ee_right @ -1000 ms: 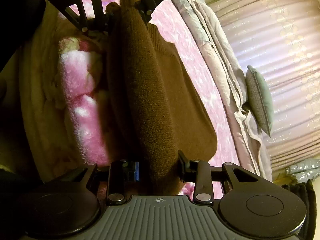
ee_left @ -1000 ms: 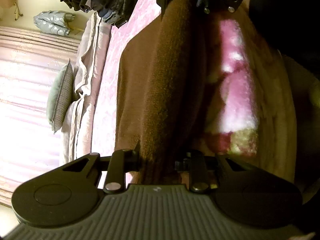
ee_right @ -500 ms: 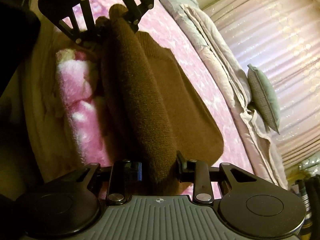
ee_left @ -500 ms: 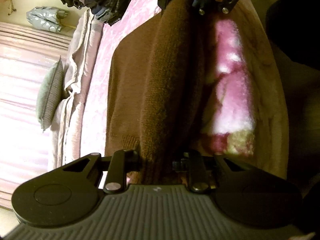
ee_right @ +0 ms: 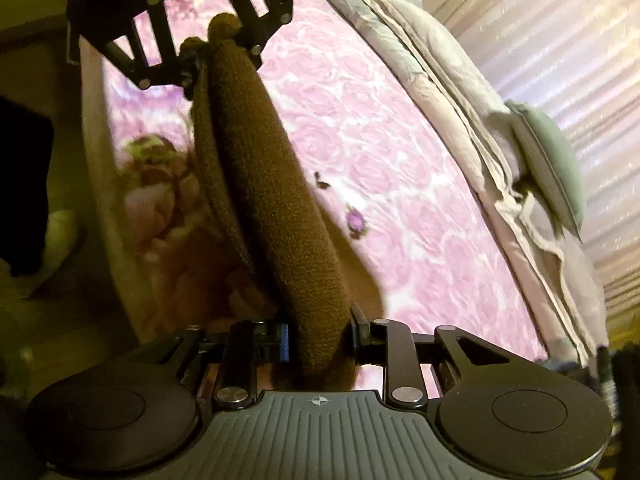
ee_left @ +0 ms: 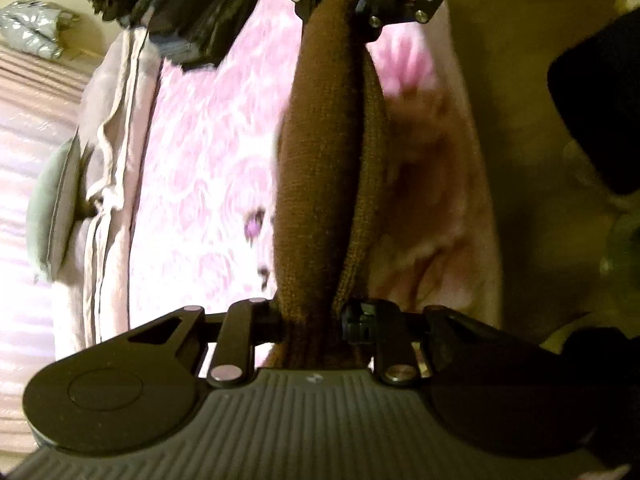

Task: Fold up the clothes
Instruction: 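Lift the folded vest off the bed with both tools, then carry the vest with both tools over to the stack of dark clothes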

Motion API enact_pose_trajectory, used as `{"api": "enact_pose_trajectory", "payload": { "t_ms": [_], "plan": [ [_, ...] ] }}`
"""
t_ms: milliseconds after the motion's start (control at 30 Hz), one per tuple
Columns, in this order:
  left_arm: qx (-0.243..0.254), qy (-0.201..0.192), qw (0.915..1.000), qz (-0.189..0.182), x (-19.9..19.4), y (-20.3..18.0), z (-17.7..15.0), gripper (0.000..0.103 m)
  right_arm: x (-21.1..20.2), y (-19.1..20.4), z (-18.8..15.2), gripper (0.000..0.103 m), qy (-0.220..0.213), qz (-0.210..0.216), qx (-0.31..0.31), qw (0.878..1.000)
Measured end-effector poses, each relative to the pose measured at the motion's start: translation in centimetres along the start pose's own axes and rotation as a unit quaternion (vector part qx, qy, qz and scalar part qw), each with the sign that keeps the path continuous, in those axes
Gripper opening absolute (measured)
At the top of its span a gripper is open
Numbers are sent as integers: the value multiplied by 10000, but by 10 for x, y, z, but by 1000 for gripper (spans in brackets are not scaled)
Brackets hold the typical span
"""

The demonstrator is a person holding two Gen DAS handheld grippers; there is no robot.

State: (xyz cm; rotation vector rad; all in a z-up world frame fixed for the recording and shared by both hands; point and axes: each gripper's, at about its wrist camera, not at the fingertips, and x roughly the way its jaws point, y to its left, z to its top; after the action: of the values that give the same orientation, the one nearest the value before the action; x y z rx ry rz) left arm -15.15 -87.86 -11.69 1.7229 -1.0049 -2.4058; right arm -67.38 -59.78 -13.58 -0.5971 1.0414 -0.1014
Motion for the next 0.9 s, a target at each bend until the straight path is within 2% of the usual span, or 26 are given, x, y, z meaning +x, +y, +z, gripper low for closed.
{"api": "enact_pose_trajectory", "payload": {
  "t_ms": [133, 233, 333, 500, 633, 767, 900],
  "plan": [
    [-77, -175, 9992, -364, -46, 20, 42, 19, -65, -22, -13, 25, 325, 226, 264, 9989],
    [-9, -415, 9980, -482, -73, 35, 71, 19, -109, -35, -22, 25, 581, 226, 536, 9966],
    [166, -803, 9952, -538, -93, 55, 92, 19, -149, -48, -27, 25, 808, 31, 773, 9937],
    [779, -1578, 9843, -145, -113, 98, 127, 19, -202, -71, -24, 25, 1213, -795, 1295, 9809],
    [1269, -2127, 9686, 225, -120, 135, 163, 19, -233, -100, -26, 25, 1467, -1506, 1713, 9625],
    [1574, -2431, 9557, 518, -121, 168, 214, 19, -257, -137, -45, 25, 1623, -1937, 1874, 9492],
    [1694, -2572, 9483, 761, -119, 196, 270, 19, -282, -180, -77, 25, 1646, -2159, 1857, 9444]
  ]
}}
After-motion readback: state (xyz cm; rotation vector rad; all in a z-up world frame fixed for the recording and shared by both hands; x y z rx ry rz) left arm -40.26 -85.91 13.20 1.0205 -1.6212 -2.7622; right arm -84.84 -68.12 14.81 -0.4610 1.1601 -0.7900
